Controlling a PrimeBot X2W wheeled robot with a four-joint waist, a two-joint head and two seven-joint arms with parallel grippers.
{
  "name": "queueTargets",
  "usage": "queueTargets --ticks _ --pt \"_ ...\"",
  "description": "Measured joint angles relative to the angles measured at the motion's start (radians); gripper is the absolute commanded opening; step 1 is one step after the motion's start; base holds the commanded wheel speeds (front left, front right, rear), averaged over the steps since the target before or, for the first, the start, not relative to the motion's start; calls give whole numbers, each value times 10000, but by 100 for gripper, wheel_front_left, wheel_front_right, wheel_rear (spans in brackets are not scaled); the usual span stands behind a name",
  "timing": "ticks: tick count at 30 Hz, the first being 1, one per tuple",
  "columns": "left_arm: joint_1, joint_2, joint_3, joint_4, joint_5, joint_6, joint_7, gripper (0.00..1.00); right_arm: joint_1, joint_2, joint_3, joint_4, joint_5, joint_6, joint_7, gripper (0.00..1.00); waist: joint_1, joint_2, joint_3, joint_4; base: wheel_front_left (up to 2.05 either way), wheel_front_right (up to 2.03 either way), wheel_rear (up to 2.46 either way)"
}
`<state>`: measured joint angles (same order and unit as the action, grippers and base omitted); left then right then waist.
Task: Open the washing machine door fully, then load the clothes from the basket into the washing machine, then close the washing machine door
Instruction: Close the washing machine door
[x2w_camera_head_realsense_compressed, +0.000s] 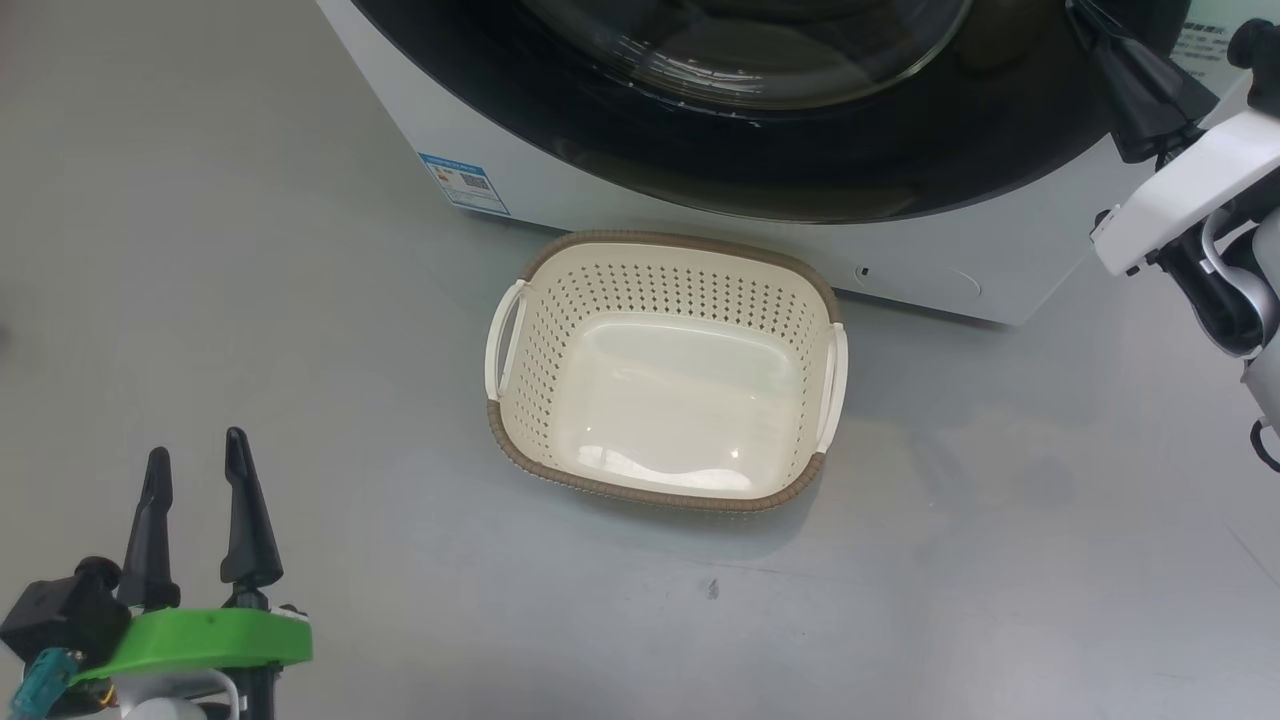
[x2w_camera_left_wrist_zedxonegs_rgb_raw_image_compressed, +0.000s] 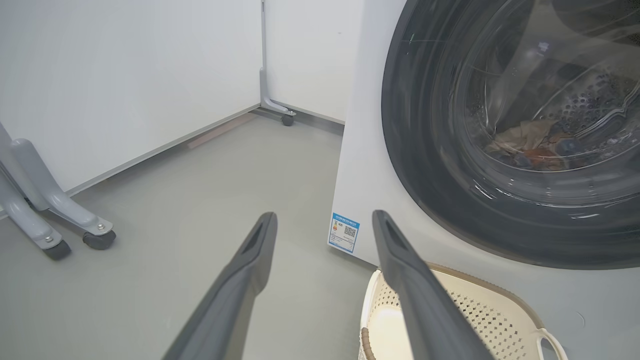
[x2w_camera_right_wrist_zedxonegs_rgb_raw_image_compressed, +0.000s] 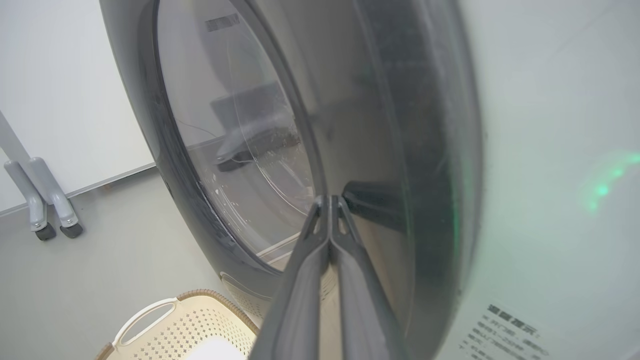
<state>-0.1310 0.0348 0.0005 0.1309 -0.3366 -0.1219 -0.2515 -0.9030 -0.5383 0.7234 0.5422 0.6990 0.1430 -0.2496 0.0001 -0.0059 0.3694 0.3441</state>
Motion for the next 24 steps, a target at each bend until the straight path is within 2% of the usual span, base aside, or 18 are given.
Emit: queueTargets --ticks 9,10,11,12,13,14,24 --pt "-43 -8 36 61 6 0 0 100 -13 117 349 117 242 -105 -4 0 0 0 -376 -185 0 0 0" --pt "-43 -8 77 69 15 0 0 100 -12 127 395 115 244 -105 -15 20 -1 0 -429 -212 0 0 0" --pt "-42 -8 123 77 15 0 0 100 -10 151 412 107 244 -105 -15 49 0 0 -483 -243 0 0 0" --pt "-42 -8 161 82 17 0 0 100 -5 188 418 94 244 -105 -15 87 0 0 -541 -276 0 0 0" --pt "-41 -8 196 88 17 0 0 100 6 228 437 84 244 -105 -15 87 0 0 -598 -311 0 0 0" --pt "-40 -8 224 96 17 0 0 100 34 274 456 73 244 -105 -15 100 0 0 -657 -348 0 0 0" --pt "-1 -10 485 59 -151 0 0 100 684 949 -194 -711 525 -105 -17 100 0 0 -1274 -918 0 0 0"
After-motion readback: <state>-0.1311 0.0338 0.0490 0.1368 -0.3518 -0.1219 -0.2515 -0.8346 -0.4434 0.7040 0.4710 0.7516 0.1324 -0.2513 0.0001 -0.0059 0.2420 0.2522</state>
